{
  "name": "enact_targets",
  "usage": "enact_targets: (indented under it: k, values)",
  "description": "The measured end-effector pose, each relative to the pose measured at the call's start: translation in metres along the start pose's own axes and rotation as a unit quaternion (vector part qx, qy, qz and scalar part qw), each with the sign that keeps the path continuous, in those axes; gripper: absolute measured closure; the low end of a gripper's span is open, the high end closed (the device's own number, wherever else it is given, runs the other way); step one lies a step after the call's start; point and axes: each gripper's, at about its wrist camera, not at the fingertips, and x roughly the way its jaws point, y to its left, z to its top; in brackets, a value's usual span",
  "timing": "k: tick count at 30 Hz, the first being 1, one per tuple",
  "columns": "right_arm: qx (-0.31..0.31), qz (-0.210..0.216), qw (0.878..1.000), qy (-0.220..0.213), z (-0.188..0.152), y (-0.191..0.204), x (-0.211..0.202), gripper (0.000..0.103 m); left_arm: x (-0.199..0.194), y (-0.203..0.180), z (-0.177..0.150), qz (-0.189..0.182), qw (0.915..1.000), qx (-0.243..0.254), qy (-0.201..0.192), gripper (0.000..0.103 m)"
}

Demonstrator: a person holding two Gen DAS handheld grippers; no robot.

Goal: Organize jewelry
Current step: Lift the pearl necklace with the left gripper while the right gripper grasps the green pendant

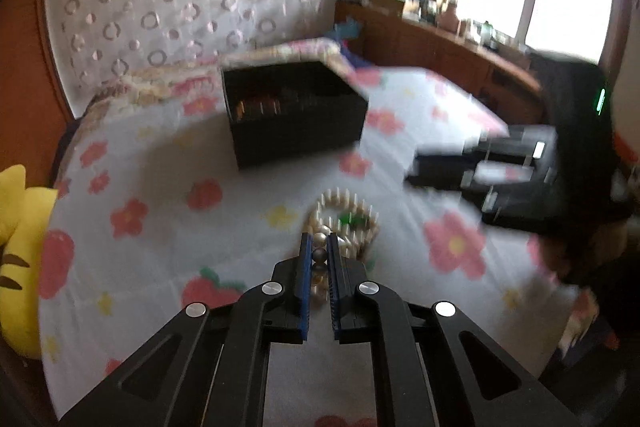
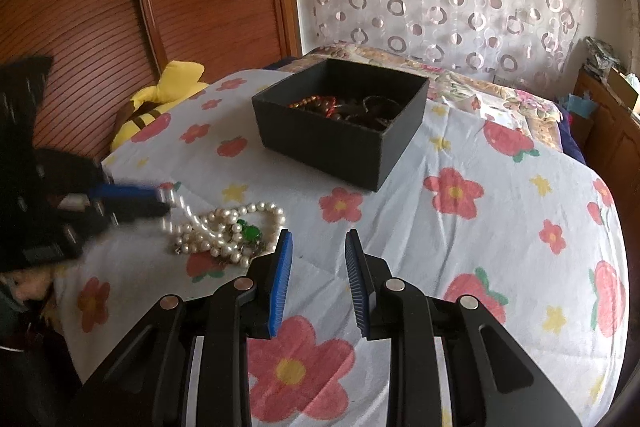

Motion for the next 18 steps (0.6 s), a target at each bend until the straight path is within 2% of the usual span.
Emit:
enact_targets:
  k: [10,18]
  values:
    - [-0.013,0.022,1.000,0.010,0.001,0.018,0.008,0.073,-0.040,0.017,0.053,-0.006,0.9957,-0.026,-0.089,0.097]
    - [-0.020,0.048,0.998,0.025,0.006,0.030,0.024,0.073,-0.061,0.032,0.077,0.012,0.9915,-0.032,-0.125,0.097]
